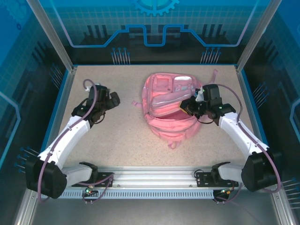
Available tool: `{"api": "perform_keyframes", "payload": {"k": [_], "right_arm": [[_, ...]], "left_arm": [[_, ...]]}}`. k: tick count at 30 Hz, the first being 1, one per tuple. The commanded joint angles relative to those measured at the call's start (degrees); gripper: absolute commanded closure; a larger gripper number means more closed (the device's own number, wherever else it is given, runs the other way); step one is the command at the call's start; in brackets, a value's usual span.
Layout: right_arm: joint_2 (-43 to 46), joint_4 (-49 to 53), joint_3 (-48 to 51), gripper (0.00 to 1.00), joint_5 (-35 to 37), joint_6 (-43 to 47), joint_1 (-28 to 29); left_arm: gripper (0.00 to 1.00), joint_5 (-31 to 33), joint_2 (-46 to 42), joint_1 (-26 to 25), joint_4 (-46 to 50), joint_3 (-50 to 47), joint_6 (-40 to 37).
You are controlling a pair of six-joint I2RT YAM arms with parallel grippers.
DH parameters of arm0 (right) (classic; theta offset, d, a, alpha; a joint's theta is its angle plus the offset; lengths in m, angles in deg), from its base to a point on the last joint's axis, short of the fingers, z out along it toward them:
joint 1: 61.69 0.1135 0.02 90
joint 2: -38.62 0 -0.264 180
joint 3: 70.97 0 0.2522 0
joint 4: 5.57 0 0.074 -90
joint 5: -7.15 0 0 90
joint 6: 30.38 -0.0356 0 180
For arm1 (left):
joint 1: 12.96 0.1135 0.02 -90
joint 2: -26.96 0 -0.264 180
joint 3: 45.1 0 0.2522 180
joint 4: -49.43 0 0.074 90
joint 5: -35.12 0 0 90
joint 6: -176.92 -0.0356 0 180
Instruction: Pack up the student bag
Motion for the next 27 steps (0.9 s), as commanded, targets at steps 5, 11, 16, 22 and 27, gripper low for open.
{"api": "perform_keyframes", "payload": {"k": [5,11,16,22,27], "right_arm": [[-2.80,-3.99,-3.36,1.00,-0.69,1.64,4.18],[-3.99,-4.51,-4.04,1.00,0.36,1.22,6.54],[-4.63,-4.90,-4.04,1.00,0.56,0.81,7.46],[-4.88,-5.12,-4.10,1.00,0.87,0.64,8.12],[-5.23,-5.61,-3.65,1.00,0.72,0.21,8.30]], "left_arm": [[0.01,-0.98,5.30,12.49,5.69,3.92,11.56],[0.01,-2.67,19.29,16.18,9.49,16.14,13.59],[0.01,-3.78,29.67,16.88,10.01,23.41,13.97],[0.03,-3.70,37.35,17.35,13.17,28.65,14.53],[0.04,-4.99,39.08,17.35,12.50,27.41,15.59]]}}
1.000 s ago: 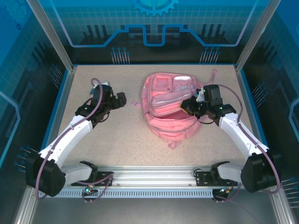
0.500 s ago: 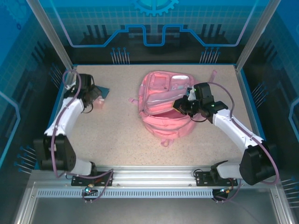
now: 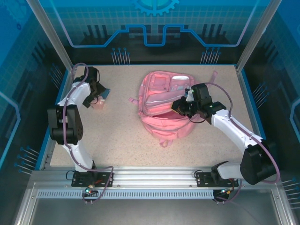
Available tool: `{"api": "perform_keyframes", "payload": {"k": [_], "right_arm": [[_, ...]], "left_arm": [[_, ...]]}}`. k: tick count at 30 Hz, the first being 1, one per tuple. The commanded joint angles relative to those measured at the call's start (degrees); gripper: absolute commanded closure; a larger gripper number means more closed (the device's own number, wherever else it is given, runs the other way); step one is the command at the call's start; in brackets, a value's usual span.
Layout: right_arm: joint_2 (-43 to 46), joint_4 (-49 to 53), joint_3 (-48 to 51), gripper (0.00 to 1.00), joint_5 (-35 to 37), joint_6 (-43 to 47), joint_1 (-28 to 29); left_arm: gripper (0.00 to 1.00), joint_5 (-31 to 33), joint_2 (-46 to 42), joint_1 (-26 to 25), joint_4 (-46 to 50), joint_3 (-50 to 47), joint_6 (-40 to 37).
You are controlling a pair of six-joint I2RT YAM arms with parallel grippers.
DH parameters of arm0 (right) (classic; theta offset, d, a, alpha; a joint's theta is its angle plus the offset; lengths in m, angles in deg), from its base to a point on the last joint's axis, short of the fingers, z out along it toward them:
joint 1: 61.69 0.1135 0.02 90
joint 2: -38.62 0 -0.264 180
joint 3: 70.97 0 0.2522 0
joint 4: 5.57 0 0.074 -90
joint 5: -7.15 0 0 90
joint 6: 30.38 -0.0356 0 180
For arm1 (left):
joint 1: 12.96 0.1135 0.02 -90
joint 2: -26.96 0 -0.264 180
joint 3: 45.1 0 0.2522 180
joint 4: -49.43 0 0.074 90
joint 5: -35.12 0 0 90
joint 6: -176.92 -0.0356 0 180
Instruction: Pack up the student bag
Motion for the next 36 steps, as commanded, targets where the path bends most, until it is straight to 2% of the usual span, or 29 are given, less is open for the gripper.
{"api": "perform_keyframes", "payload": {"k": [1,4,9,14,19,25,29,36], "right_arm": [[-0.75,-2.64,-1.70,1.00,-2.06,0.43,1.35],[-0.55,-2.58,-1.53,1.00,-1.97,0.39,1.32],[-0.10,-2.31,-1.25,1.00,-1.75,0.42,1.35],[0.44,-2.24,-0.83,1.00,-1.30,0.38,1.31],[0.95,-2.17,-0.52,1.00,-1.12,0.28,1.31],[1.44,-2.46,-0.30,1.00,-0.85,-0.17,1.31],[1.34,-2.87,-0.62,1.00,-0.90,-0.51,1.31],[0.60,-3.34,-1.29,1.00,-0.93,-1.13,1.38]], "left_arm": [[0.05,-1.62,1.22,0.60,1.32,0.27,1.87],[0.12,-3.45,2.14,0.68,-0.13,-0.84,2.36],[0.18,-4.29,3.58,0.67,-0.88,-0.95,3.02],[0.31,-4.08,3.47,0.67,-0.97,-1.39,3.02],[0.53,-4.98,1.79,0.68,-1.70,-3.06,1.85],[0.70,-6.29,-4.30,0.59,-3.76,-7.72,-0.25],[0.72,-7.62,-11.66,-0.23,-4.79,-11.98,-1.91],[0.70,-8.08,-25.33,-5.34,-4.47,-19.83,-2.39]]}}
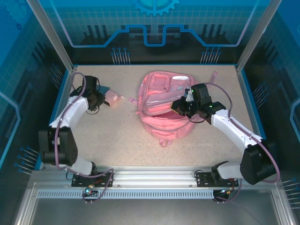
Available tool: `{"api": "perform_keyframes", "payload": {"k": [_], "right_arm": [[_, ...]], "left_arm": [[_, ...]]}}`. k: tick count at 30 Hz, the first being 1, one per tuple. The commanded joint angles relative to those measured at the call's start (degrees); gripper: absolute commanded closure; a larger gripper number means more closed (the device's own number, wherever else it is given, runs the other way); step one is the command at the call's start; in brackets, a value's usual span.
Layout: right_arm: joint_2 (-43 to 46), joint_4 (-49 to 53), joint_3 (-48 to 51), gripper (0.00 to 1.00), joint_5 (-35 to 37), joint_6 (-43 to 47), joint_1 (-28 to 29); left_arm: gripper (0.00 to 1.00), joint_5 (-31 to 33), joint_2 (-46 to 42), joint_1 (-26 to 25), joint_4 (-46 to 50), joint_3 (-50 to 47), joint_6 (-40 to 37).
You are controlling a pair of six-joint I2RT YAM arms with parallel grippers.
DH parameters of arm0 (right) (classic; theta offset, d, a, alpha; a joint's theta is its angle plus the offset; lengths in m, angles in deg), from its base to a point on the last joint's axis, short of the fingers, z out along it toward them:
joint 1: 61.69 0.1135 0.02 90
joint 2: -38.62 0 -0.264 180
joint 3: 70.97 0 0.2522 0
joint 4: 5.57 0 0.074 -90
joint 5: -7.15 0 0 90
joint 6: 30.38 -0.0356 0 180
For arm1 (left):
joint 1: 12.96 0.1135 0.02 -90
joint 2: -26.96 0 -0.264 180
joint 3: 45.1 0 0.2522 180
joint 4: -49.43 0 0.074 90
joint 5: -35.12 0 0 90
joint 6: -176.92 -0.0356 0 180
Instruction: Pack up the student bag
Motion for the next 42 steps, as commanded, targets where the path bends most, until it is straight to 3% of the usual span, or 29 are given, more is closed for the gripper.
{"api": "perform_keyframes", "payload": {"k": [1,4,8,12,16,21,32,42], "right_arm": [[0.57,-3.25,-1.33,1.00,-1.32,0.16,1.29],[0.34,-3.31,-1.16,1.00,-1.09,0.17,1.38],[0.39,-3.20,-0.92,1.00,-1.01,0.16,1.54],[0.28,-2.86,-1.16,1.00,-0.76,0.52,1.73],[-0.29,-2.83,-1.60,1.00,-0.99,0.50,1.90],[-0.37,-2.34,-2.44,1.00,-0.89,0.66,1.99],[-0.73,-1.89,-2.66,1.00,-0.70,0.37,1.99],[-0.81,-1.72,-2.76,1.00,-0.42,0.13,2.07]], "left_arm": [[0.68,-1.34,-5.84,-1.62,0.94,-3.41,-1.26],[0.55,-0.68,-7.52,-1.77,0.40,-6.12,-2.58],[0.35,-5.71,-4.56,-1.77,-1.06,-7.82,-7.11],[0.20,-4.94,-0.46,-1.77,-0.22,-7.41,-9.26],[0.13,-6.07,3.95,-1.85,-1.64,-5.16,-10.47],[0.02,-2.32,10.44,-1.67,-2.84,2.32,-22.56],[0.01,-2.45,27.66,-1.33,3.26,20.82,-43.15],[0.03,-3.15,33.60,-1.31,6.28,24.33,-49.40]]}}
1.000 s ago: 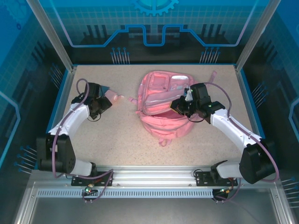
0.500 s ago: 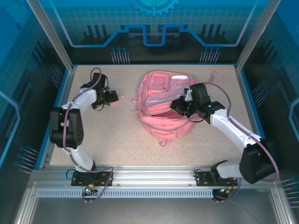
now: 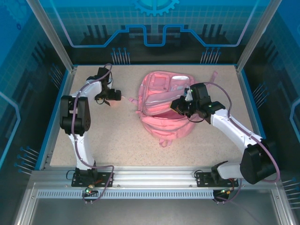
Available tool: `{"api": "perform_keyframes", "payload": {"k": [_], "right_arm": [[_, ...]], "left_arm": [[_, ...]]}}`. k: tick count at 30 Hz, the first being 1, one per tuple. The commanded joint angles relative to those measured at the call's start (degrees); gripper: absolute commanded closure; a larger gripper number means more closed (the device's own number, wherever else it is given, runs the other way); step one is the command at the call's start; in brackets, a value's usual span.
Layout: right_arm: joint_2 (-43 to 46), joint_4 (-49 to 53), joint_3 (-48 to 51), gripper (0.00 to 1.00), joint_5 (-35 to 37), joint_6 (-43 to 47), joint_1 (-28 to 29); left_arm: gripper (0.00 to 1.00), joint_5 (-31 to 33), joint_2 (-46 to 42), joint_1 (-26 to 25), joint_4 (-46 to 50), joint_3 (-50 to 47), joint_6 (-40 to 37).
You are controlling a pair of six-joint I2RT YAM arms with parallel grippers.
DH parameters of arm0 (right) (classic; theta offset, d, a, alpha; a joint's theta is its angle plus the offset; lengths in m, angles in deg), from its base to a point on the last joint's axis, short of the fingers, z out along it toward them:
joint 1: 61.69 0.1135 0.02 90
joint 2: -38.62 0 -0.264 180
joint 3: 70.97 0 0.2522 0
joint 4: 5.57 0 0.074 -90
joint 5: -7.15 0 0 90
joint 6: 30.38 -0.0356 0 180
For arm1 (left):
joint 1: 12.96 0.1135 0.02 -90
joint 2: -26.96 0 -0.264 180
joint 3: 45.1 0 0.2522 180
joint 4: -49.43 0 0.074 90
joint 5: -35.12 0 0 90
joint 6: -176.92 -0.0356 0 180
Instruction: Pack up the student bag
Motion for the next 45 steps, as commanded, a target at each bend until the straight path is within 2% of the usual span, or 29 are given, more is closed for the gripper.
{"api": "perform_keyframes", "payload": {"k": [1,9,18,23,26,32,36,45], "right_arm": [[-0.50,-1.35,-2.05,1.00,-1.28,0.39,1.34],[-0.04,-1.04,-1.91,1.00,-0.81,0.33,1.46],[-0.58,-1.34,-1.96,1.00,-0.81,0.25,1.77],[-0.74,-1.68,-1.72,1.00,-0.91,0.11,1.80],[-0.87,-1.87,-1.60,1.00,-1.02,0.07,1.85],[-0.76,-1.74,-1.61,1.00,-0.91,-0.03,1.89],[-0.59,-1.70,-1.59,1.00,-0.78,-0.20,1.86],[-0.54,-1.34,-1.81,1.00,-0.47,-0.24,1.86]], "left_arm": [[0.03,-0.22,1.92,0.27,2.59,0.83,-3.72],[0.01,-5.43,1.75,0.27,3.78,0.72,-6.56],[0.01,-13.90,-3.81,0.12,2.95,-3.20,-6.92],[0.01,-12.49,-4.01,-0.06,2.41,-4.09,-6.22],[0.01,-8.47,-3.62,-0.34,0.95,-4.54,-5.54],[0.02,-4.44,-1.45,-0.61,0.50,-2.46,-5.23],[0.05,-5.03,0.30,-0.70,0.99,-0.71,-6.18],[0.17,-9.13,2.87,-1.09,2.88,1.69,-8.03]]}}
